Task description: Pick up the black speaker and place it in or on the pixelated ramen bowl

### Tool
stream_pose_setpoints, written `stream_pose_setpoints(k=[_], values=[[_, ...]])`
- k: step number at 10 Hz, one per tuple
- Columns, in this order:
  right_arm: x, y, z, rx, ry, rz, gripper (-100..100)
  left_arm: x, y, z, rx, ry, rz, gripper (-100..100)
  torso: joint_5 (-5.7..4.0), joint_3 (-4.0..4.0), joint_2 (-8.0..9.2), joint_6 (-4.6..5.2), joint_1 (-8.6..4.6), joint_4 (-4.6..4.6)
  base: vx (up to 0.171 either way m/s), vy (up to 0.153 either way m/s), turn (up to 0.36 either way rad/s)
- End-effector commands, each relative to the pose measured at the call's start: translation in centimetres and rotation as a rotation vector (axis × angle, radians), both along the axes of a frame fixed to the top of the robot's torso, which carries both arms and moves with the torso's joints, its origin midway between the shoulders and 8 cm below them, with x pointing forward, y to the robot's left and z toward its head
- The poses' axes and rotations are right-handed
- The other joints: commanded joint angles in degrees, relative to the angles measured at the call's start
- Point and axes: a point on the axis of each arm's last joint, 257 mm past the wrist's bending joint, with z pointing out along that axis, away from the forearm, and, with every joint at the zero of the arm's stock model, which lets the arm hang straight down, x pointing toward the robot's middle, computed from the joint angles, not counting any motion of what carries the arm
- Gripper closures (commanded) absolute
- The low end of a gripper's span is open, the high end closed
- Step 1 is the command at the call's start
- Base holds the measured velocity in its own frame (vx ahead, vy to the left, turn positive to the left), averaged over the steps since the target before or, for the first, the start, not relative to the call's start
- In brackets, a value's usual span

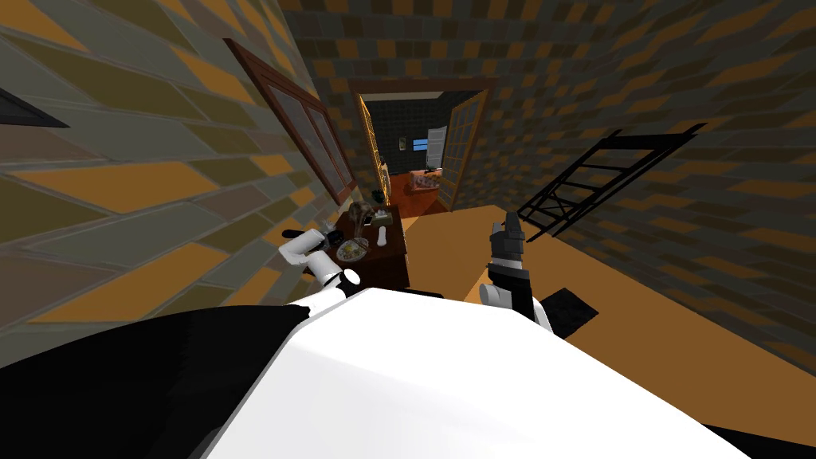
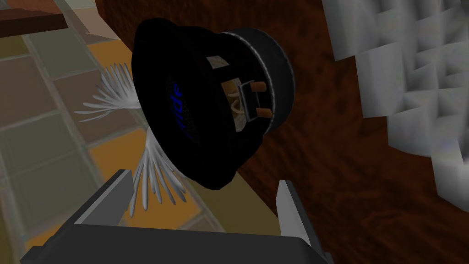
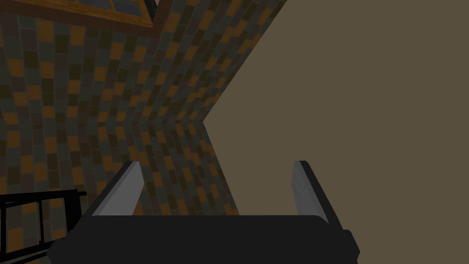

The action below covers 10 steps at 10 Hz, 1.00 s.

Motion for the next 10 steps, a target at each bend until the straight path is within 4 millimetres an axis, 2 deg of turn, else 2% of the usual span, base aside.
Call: stream_pose_setpoints(k=[1,3,4,5,6,7,9,10], values=[[0.0,0.0,0.0,0.0,0.0,0.0,0,0.6,0.4,-0.2,-0.008,-0.008,-0.006,-100,0.0,0.0,0.0,0.0,0.0,0.0,0.007,-0.045,-0.052],[0.0,0.0,0.0,0.0,0.0,0.0,0,-0.7,1.1,-0.6,-0.006,0.005,0.002,-100,-0.02,-0.01,-0.02,0.0,-0.05,0.0,0.008,-0.029,-0.009],[0.0,0.0,0.0,0.0,0.0,0.0,0,-0.1,1.2,-0.9,-0.017,-0.004,-0.006,-100,0.0,0.0,0.0,0.0,0.03,0.0,0.004,-0.034,-0.044],[0.0,0.0,0.0,0.0,0.0,0.0,0,-1.0,1.7,-1.3,-0.017,0.004,0.002,-100,0.0,0.0,-0.01,0.02,-0.02,0.0,0.008,-0.032,-0.024],[0.0,0.0,0.0,0.0,0.0,0.0,0,0.0,1.5,-1.6,-0.03,-0.01,-0.01,-100,-0.01,0.0,-0.01,-0.01,-0.01,0.0,0.01,-0.034,-0.007],[0.0,0.0,0.0,0.0,0.0,0.0,0,-0.9,1.9,-2.1,-0.031,-0.001,-0.003,-100,-0.01,-0.01,-0.03,0.01,-0.02,0.0,0.01,-0.036,-0.012],[0.0,0.0,0.0,0.0,0.0,0.0,0,-1.1,1.9,-2.0,-0.03,0.0,-0.002,-100,0.0,0.01,0.01,-0.01,0.03,0.0,0.002,-0.009,-0.006],[0.0,0.0,0.0,0.0,0.0,0.0,0,-1.1,1.9,-2.0,-0.029,0.002,-0.004,100,0.01,0.01,0.02,0.0,0.08,0.01,0.0,0.0,0.0]])
